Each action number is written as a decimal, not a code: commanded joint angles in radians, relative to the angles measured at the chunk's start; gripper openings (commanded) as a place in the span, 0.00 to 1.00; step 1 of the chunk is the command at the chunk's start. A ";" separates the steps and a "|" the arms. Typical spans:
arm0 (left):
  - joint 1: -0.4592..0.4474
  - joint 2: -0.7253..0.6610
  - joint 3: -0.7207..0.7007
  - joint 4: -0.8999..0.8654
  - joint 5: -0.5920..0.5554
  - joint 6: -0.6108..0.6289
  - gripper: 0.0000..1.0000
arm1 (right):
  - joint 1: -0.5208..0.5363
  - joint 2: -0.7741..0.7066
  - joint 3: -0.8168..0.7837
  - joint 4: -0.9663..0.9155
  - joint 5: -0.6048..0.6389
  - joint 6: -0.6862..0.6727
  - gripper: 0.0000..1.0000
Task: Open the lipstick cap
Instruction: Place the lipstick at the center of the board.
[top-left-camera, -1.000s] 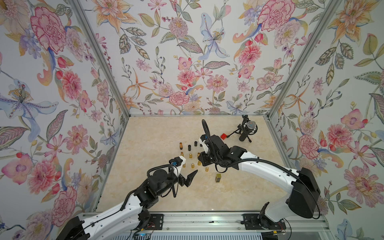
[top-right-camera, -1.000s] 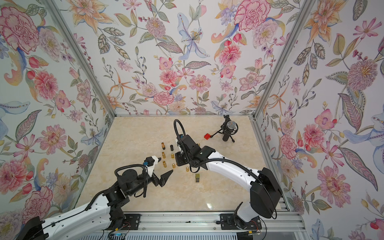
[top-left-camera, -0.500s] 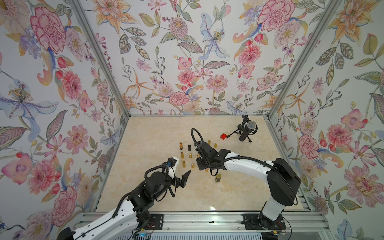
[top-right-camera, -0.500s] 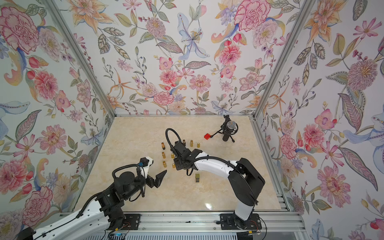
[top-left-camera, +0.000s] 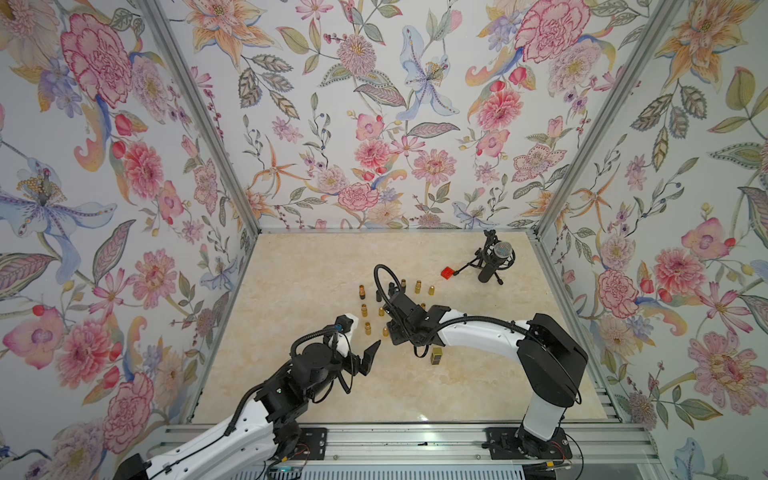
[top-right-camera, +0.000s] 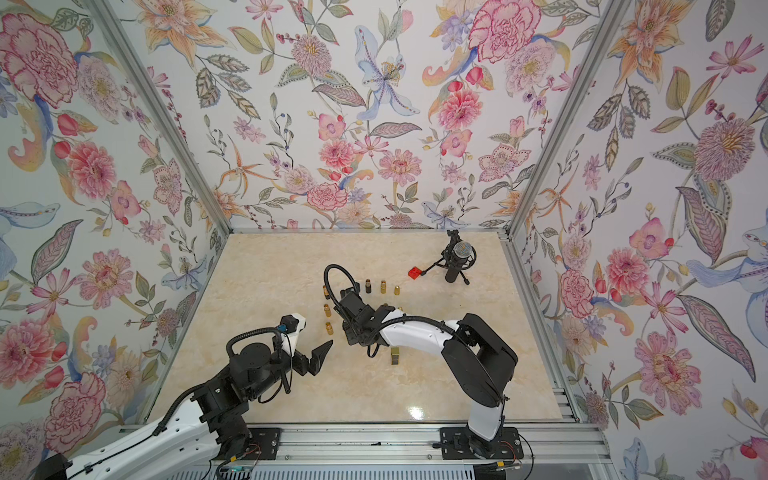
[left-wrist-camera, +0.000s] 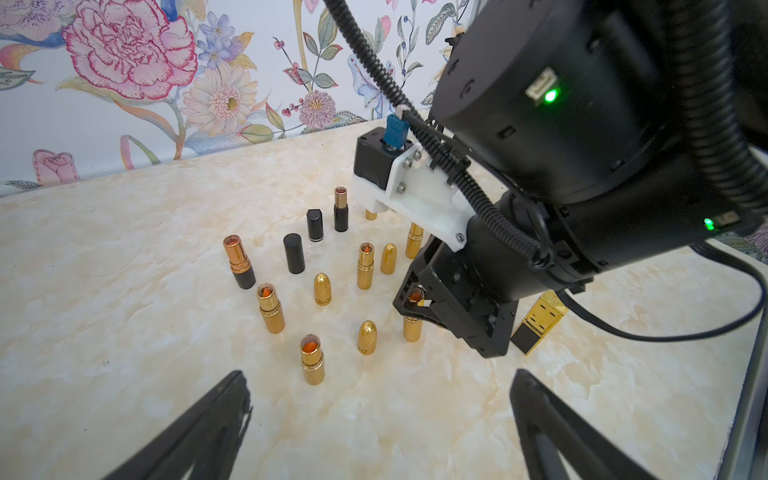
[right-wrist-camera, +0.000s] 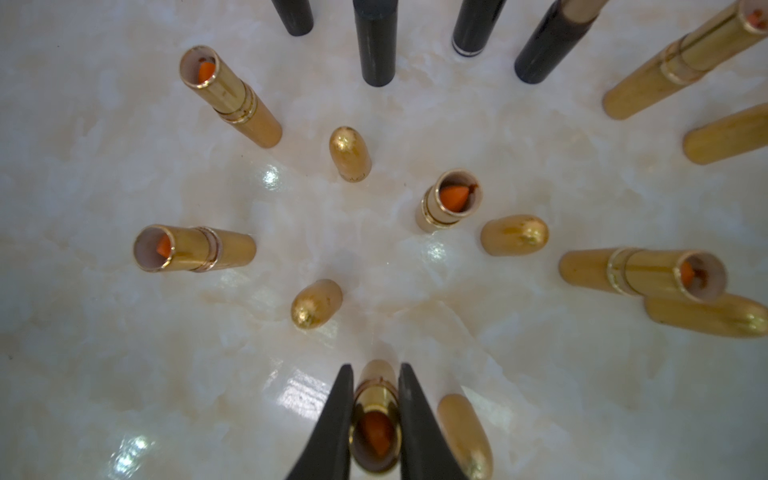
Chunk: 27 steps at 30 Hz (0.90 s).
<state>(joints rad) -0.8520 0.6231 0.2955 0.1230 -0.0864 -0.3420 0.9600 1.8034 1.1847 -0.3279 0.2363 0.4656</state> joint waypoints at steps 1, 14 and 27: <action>-0.004 0.004 0.028 -0.003 -0.017 -0.013 0.99 | 0.003 0.028 -0.020 0.027 0.036 0.022 0.20; -0.004 0.018 0.030 0.005 -0.014 -0.004 0.99 | 0.003 0.042 -0.026 0.038 0.037 0.030 0.23; -0.004 0.025 0.033 0.009 -0.010 0.001 0.99 | 0.004 -0.050 -0.031 0.035 0.017 0.033 0.41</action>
<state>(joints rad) -0.8520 0.6476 0.2955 0.1238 -0.0860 -0.3412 0.9600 1.8248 1.1664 -0.2935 0.2512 0.4873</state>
